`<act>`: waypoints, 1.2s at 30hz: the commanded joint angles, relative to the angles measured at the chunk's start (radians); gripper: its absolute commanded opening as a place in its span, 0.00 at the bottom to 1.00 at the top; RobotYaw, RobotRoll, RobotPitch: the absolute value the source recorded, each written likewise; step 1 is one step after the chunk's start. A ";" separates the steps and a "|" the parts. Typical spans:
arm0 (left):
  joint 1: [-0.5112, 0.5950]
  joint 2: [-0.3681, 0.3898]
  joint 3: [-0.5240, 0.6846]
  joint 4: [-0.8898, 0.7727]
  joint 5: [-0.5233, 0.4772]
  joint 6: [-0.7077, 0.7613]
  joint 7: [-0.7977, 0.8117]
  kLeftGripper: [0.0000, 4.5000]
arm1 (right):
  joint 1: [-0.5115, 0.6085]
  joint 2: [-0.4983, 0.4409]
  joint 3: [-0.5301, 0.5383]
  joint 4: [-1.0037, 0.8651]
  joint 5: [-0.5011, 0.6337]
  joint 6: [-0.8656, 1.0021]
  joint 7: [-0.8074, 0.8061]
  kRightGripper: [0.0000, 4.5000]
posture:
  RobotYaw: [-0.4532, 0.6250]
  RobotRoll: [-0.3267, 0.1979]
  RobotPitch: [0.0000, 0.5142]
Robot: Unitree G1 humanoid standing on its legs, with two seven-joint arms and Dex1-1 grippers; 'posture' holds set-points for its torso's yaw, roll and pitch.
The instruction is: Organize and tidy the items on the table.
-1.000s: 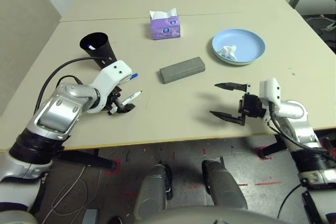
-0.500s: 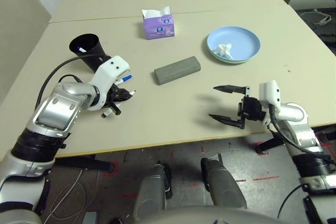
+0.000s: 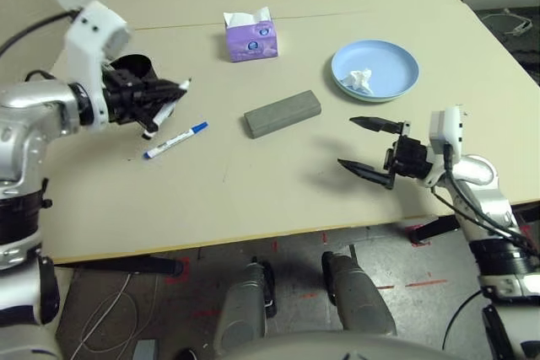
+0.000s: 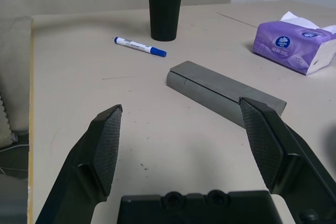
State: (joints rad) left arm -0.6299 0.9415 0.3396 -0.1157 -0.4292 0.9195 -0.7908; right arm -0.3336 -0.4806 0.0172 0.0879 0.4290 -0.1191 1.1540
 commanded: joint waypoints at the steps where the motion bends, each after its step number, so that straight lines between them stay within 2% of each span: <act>1: -0.057 -0.046 0.090 0.053 -0.016 -0.071 0.089 0.07 | -0.006 0.015 -0.006 -0.010 0.017 0.020 -0.014 1.00 | 0.32 0.62 0.37; 6: -0.176 -0.111 0.161 0.155 -0.005 -0.203 0.228 0.07 | -0.018 0.036 -0.035 -0.016 0.034 0.068 -0.078 1.00 | 0.32 0.62 0.37; 10: -0.217 -0.119 0.172 0.256 0.019 -0.323 0.288 0.07 | -0.010 0.040 -0.054 -0.046 0.054 0.141 -0.136 1.00 | 0.32 0.62 0.37; 19: -0.229 -0.115 0.117 0.455 0.088 -0.576 0.303 0.07 | 0.042 0.010 -0.048 -0.081 0.043 0.151 -0.116 1.00 | 0.30 0.62 0.36; 25: -0.252 -0.149 0.118 0.623 0.090 -0.756 0.295 0.07 | 0.054 0.003 -0.043 -0.102 0.042 0.155 -0.110 1.00 | 0.29 0.62 0.36; 30: -0.264 -0.172 0.106 0.740 0.092 -0.849 0.293 0.07 | 0.058 -0.002 -0.044 -0.113 0.041 0.158 -0.112 1.00 | 0.29 0.62 0.36; 36: -0.238 -0.209 0.108 0.795 0.076 -0.918 0.290 0.07 | 0.061 -0.005 -0.044 -0.130 0.042 0.167 -0.118 1.00 | 0.28 0.62 0.37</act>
State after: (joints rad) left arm -0.8849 0.7404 0.4479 0.6580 -0.3550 0.0232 -0.4942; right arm -0.2882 -0.4778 -0.0286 -0.0223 0.4715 0.0372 1.0363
